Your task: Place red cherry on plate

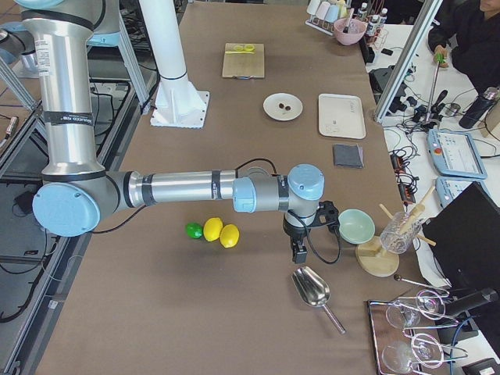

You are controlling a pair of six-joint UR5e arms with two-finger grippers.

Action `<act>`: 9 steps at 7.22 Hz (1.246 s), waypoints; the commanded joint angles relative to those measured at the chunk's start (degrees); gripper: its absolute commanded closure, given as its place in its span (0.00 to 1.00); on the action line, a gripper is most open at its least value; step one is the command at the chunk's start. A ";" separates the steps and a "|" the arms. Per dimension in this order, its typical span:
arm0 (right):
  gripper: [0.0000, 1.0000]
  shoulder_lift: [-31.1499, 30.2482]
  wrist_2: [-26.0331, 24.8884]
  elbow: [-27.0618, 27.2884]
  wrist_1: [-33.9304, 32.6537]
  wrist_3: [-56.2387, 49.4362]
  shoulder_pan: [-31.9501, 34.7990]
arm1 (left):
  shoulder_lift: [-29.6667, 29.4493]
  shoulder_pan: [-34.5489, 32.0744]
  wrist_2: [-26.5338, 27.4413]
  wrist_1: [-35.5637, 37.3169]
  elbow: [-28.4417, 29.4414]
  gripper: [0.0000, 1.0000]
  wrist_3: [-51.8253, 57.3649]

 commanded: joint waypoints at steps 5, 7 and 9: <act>0.00 0.48 -0.15 0.78 -2.77 -0.35 0.13 | 6.18 0.07 2.23 11.96 -14.58 0.02 2.03; 0.00 -0.57 0.29 1.48 -2.07 -0.43 0.22 | 7.58 -0.11 2.50 11.97 -14.23 0.02 2.22; 0.00 -0.92 -0.15 3.15 -2.06 -0.35 0.22 | 7.76 -0.46 2.41 11.88 -14.32 0.02 2.14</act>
